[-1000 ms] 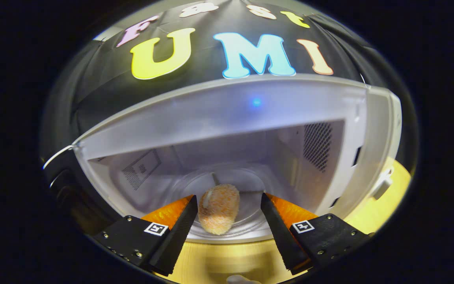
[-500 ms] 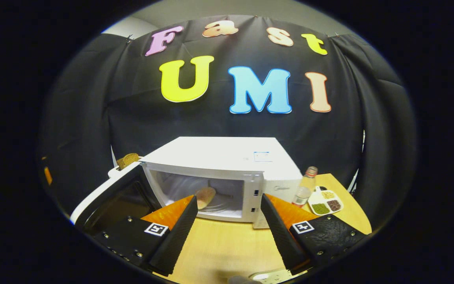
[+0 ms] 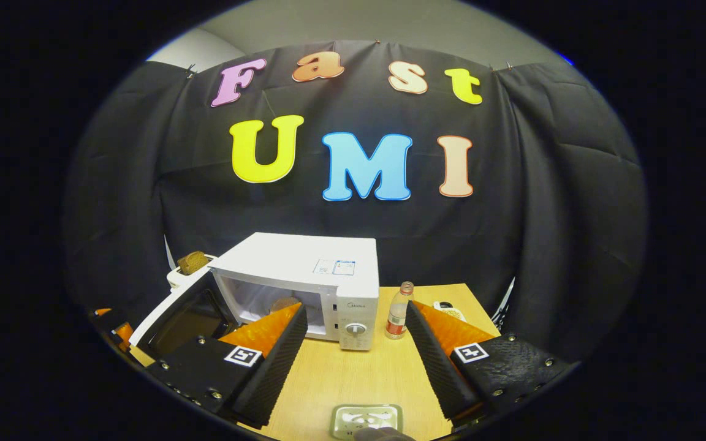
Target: Open the microwave oven with the left hand, put the food in, and close the microwave oven.
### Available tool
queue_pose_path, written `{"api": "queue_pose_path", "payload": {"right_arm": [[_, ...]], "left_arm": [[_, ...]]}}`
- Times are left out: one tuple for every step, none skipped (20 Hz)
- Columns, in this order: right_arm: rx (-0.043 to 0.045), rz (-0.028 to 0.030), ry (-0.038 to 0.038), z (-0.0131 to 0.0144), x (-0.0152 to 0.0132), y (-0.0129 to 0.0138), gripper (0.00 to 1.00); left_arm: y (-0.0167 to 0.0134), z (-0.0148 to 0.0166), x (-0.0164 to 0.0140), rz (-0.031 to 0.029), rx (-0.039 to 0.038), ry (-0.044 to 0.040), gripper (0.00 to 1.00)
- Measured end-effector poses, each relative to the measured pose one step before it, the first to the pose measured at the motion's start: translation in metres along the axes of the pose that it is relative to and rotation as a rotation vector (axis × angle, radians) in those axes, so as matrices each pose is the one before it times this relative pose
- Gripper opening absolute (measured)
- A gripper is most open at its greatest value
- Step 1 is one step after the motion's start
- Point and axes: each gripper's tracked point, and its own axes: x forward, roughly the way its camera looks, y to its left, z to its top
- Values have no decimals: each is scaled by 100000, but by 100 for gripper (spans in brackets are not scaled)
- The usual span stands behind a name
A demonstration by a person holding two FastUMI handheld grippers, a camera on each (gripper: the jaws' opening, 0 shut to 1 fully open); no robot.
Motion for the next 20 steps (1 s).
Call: {"api": "queue_pose_path", "payload": {"right_arm": [[1190, 698, 891, 192, -440, 28, 98], [713, 624, 669, 293, -372, -11, 98], [-233, 799, -91, 472, -106, 62, 94], [-643, -29, -483, 367, -169, -209, 98], [903, 752, -245, 359, -44, -24, 98], [1873, 1644, -322, 122, -116, 262, 99], [1242, 992, 291, 117, 13, 17, 98], [172, 498, 125, -118, -50, -296, 99], [-214, 1084, 91, 13, 42, -234, 98], [172, 587, 445, -116, -6, -380, 98], [385, 751, 888, -221, -74, -495, 98], [830, 539, 819, -226, -24, -616, 98], [503, 423, 810, 37, -62, -697, 99], [144, -65, 368, -39, -77, -798, 98], [117, -339, -28, 280, -140, -903, 98], [228, -530, -725, 262, -316, -917, 98], [144, -212, -617, 307, -257, -866, 98], [197, -138, 33, -60, -278, -789, 98], [-420, -158, 287, 39, -212, -889, 98], [-254, -703, 243, -117, -265, -989, 98]], "left_arm": [[-863, -899, 86, -1307, -579, 1289, 100], [-609, -731, -32, -767, -462, 1258, 100], [-532, -559, -70, -508, -333, 578, 100], [-458, -131, -220, -102, -38, -103, 98], [-342, -193, -295, 195, 267, 353, 98], [-379, 89, -228, 36, 84, -367, 96], [-311, -54, -254, -34, 181, 441, 96], [-438, 85, -287, -506, -96, 157, 95], [-594, -158, -261, 135, -16, 521, 94], [-699, -156, -251, 136, 173, 967, 95], [-745, -142, -249, 251, 501, 1284, 94], [-786, 124, -251, 479, 669, 682, 94], [-1079, 36, -528, 35, 259, -80, 95], [-1258, 262, -196, -450, -516, -359, 94], [-1394, 130, -60, -900, -999, 226, 94], [-1493, 259, 84, -1237, -1103, 41, 94], [-1722, 124, -37, -1438, -484, -227, 94], [-1683, 229, 314, -1209, -68, -145, 95], [-1718, 302, 163, -1599, -29, -330, 95], [-1742, 464, 261, -1978, -118, -546, 94]]}}
